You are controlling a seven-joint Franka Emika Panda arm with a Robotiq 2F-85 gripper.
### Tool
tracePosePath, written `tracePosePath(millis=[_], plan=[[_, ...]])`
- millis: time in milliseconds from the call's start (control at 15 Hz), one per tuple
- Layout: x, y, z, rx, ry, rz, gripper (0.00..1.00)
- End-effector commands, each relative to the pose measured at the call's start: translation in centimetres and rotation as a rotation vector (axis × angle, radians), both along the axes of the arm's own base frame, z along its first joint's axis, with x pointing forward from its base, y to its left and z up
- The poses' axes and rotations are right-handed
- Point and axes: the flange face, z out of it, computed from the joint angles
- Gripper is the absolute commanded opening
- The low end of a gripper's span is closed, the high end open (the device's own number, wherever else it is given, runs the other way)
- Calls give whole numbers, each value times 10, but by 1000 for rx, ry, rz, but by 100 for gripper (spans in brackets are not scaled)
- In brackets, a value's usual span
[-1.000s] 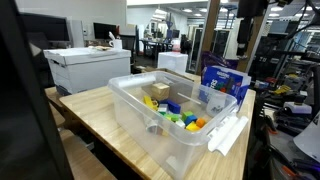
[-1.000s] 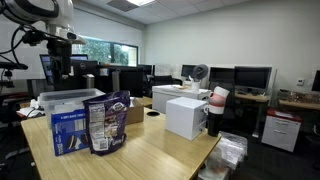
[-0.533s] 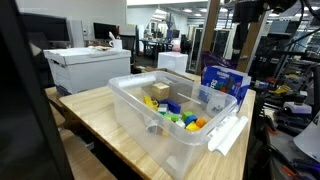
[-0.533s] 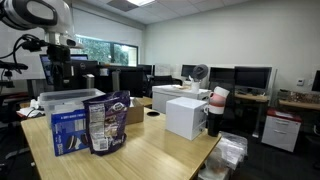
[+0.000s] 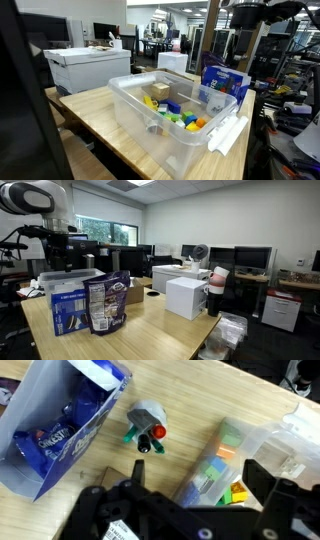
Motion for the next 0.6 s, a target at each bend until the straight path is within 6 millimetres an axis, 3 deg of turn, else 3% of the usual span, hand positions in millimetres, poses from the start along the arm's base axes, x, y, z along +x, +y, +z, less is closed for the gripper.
tracePosePath(millis=[0, 533], plan=[[-6, -1, -16, 9, -9, 140, 100], [-13, -1, -40, -87, 9, 286, 100]])
